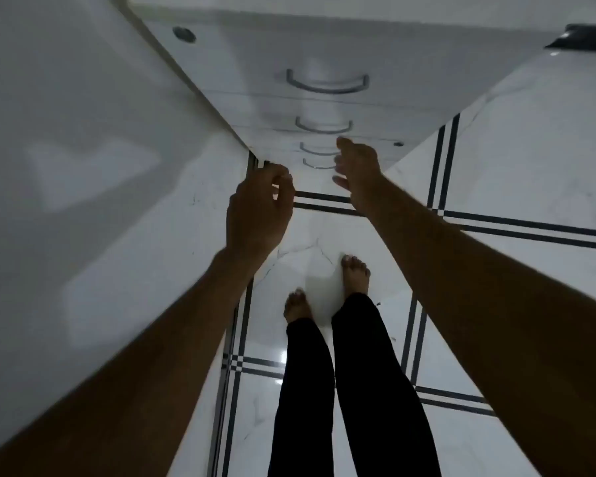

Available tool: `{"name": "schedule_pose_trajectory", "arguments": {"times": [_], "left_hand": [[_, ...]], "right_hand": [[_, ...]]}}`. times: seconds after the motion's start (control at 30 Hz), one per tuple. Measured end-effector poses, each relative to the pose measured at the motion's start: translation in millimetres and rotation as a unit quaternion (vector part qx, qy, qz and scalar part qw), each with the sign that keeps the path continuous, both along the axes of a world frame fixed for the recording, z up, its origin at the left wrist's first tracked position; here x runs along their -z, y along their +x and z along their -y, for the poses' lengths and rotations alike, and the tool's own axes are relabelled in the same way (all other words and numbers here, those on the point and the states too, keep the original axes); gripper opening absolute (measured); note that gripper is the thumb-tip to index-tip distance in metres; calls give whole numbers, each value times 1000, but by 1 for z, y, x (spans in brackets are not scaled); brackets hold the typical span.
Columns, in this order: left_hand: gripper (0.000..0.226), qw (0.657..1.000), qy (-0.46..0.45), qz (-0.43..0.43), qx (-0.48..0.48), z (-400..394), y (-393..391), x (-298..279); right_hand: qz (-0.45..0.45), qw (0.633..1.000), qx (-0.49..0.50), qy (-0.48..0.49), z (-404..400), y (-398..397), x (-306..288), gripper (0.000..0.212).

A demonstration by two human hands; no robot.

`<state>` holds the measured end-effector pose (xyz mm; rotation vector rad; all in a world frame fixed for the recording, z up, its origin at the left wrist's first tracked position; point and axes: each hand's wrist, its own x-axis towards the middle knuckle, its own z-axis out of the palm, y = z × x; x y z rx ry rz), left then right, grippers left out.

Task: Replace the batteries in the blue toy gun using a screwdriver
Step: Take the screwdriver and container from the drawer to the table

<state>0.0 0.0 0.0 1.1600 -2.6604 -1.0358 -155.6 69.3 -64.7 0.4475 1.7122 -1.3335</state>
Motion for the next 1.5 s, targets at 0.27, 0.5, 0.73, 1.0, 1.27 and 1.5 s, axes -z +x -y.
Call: {"name": "schedule_pose_trajectory", "arguments": {"times": [0.27,0.5,0.73,1.0,1.27,1.5], "left_hand": [[27,998,46,15,-43,10,-13,40],[29,994,78,8,-80,8,-1,28],[28,994,19,-42,-101,-7,41,4],[24,995,13,-58,-86,-17,76,-1],[23,995,24,-26,-89,-9,47,15],[23,989,63,88,-104,11,4,38]], "right_hand": [[130,970,160,-129,30,-35,46,16],[152,954,190,-173,12,-6,39,11],[188,959,174,-121,-42,73,37,18],[207,962,155,-91,-98,149,47,23],[234,971,-38,31,-109,136,-2,15],[115,983,-113,-85,-100,61,-93,26]]}}
